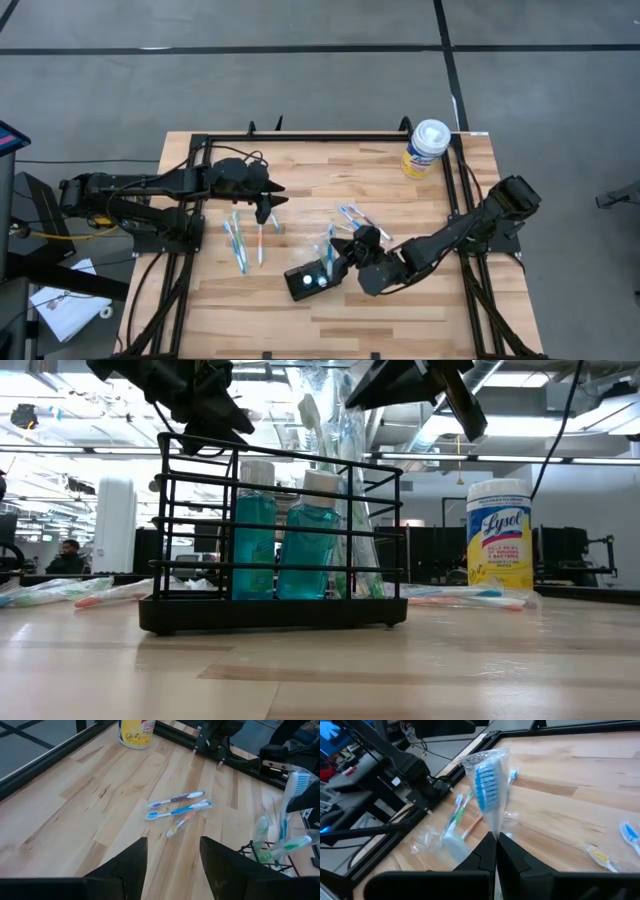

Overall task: Pick & Place toothbrushing station
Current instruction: Put the blue toothbrush into the mesh organizer

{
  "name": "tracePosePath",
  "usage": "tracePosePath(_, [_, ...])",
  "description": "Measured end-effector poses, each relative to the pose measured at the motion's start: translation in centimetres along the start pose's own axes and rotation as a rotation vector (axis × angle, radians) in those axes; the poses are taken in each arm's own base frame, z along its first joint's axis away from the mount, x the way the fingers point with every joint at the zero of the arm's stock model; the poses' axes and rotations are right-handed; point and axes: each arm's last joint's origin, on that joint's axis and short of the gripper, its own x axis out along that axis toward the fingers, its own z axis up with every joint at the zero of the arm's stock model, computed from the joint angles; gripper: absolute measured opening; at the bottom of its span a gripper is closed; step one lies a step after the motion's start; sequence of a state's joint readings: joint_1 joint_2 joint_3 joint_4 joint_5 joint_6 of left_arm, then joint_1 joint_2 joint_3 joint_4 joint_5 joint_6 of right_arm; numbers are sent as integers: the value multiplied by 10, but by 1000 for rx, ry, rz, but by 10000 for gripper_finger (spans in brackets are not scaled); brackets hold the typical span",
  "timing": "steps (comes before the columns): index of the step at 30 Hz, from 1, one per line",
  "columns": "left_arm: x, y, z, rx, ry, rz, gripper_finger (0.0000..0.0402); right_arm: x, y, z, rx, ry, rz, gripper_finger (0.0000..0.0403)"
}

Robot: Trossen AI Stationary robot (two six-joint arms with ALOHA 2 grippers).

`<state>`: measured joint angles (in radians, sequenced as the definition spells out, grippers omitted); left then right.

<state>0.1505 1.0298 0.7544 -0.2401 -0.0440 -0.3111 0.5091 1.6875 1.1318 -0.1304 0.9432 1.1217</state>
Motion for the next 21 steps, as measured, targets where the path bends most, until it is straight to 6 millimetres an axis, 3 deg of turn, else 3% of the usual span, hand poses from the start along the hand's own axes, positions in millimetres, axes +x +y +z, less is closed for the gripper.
tracePosePath(21, [0,1,-2,45,22,7,177,6,-2,-38,-56,16,-27,0])
